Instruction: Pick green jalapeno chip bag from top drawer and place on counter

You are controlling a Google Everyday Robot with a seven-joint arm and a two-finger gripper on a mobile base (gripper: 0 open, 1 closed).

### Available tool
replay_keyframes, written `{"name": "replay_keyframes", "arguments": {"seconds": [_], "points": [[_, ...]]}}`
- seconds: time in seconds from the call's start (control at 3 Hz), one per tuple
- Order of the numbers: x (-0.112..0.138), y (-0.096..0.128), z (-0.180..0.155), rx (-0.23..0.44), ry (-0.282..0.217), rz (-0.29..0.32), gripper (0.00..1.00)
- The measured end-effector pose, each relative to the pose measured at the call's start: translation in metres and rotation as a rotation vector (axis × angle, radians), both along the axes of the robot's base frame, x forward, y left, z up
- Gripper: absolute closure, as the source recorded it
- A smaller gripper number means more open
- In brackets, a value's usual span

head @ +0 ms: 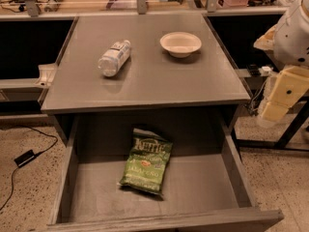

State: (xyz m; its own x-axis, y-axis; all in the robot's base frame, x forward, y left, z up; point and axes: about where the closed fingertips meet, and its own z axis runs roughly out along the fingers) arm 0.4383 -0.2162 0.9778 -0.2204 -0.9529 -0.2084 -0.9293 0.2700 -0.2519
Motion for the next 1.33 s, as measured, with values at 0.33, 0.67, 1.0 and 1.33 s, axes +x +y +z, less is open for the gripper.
{"name": "replay_keyframes", "arguments": {"seconds": [0.33, 0.67, 1.0, 1.33], "points": [[0.0, 0.0, 0.0, 0.0, 0.0, 0.0, 0.0], [-0.001, 0.01, -0.022, 0.018, -0.006, 0.079, 0.0], [-0.014, 0.036, -0.07, 0.061, 0.016, 0.226, 0.0], [-0.031, 0.033, -0.103, 0.052, 0.045, 0.256, 0.0]]}}
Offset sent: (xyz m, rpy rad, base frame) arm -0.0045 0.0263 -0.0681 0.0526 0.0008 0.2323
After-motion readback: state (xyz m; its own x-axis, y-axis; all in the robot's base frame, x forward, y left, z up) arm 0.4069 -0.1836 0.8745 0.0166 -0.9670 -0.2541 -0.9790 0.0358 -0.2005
